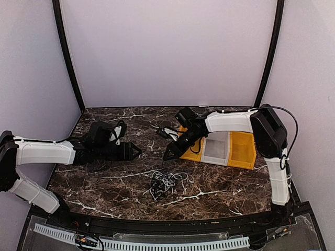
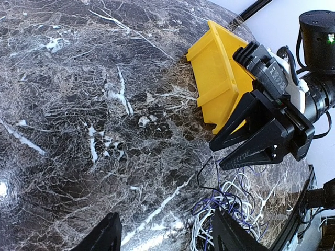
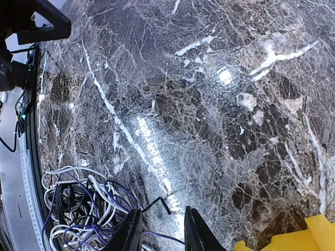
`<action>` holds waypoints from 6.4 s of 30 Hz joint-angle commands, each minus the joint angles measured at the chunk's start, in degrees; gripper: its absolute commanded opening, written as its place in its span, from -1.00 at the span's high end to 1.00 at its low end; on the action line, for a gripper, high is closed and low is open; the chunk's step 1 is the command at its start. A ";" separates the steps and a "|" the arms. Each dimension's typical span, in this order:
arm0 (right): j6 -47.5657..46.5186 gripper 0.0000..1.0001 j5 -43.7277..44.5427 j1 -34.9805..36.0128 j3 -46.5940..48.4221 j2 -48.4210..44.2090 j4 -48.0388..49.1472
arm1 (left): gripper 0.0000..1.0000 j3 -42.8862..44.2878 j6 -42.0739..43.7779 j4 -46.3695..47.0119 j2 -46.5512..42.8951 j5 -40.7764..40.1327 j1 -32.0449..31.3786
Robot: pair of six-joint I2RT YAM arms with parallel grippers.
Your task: Untangle the cables
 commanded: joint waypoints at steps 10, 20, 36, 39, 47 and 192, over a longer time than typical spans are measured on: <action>1.38 0.41 -0.12 0.72 5.76 4.50 -1.34 | -0.23 -1.27 -0.97 2.73 0.63 1.98 -0.23; 0.51 0.66 -3.19 0.98 6.00 4.87 -1.76 | -0.23 -1.48 -0.61 3.01 1.39 2.25 -0.23; -3.46 1.00 -0.17 1.77 7.05 -0.29 -4.68 | -0.10 -1.95 2.35 5.90 1.23 3.83 -0.97; -5.14 1.00 2.01 1.72 7.84 -4.77 -5.18 | -0.15 -2.06 6.71 9.22 0.99 1.91 -4.25; -7.77 1.00 -4.39 1.75 8.54 -15.03 -7.41 | -0.23 -1.96 12.63 25.98 2.29 -4.53 -10.74; -25.90 1.00 -8.59 -0.76 -7.59 -35.85 -14.43 | 0.33 1.50 27.34 41.78 24.78 -5.23 -19.58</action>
